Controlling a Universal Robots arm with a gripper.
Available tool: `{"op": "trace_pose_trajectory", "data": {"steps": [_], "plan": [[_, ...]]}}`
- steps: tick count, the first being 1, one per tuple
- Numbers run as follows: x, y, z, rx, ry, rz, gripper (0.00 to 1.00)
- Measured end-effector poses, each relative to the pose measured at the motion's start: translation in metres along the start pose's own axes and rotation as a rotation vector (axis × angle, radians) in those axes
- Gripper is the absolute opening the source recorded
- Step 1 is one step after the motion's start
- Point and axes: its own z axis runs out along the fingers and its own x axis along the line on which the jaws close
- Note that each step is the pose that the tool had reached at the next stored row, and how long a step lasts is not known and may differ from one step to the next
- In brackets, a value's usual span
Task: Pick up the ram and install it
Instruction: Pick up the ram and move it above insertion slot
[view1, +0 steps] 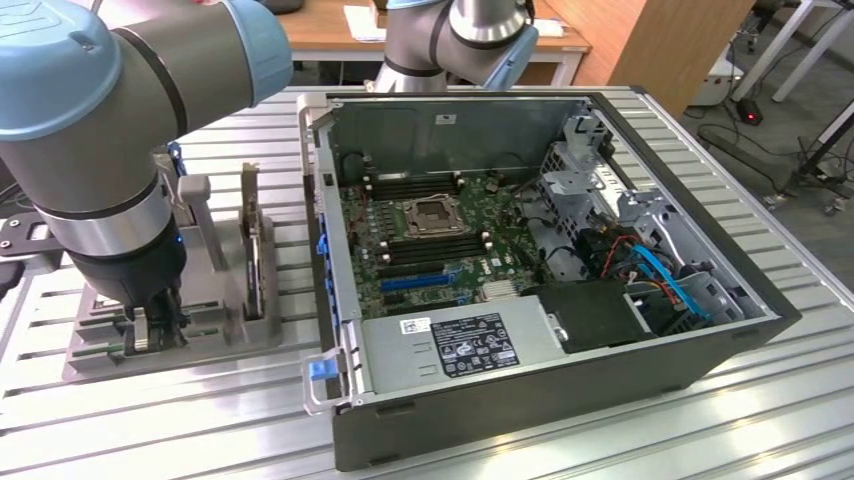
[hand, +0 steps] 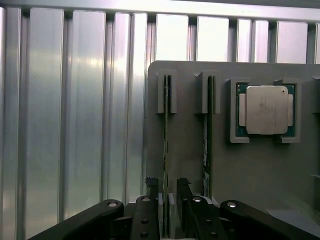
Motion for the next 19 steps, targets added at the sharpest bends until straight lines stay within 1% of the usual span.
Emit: {"op": "trace_pose_trajectory", "data": {"steps": [2,3,19], "plan": [[0.0000,0.0000,0.0000,0.0000,0.0000,0.000,0.26],[0.0000,0.0000,0.0000,0.0000,0.0000,0.000,0.19],[0.0001,0.0009,0.0008,0.0005,0.0000,0.000,0.19]]}}
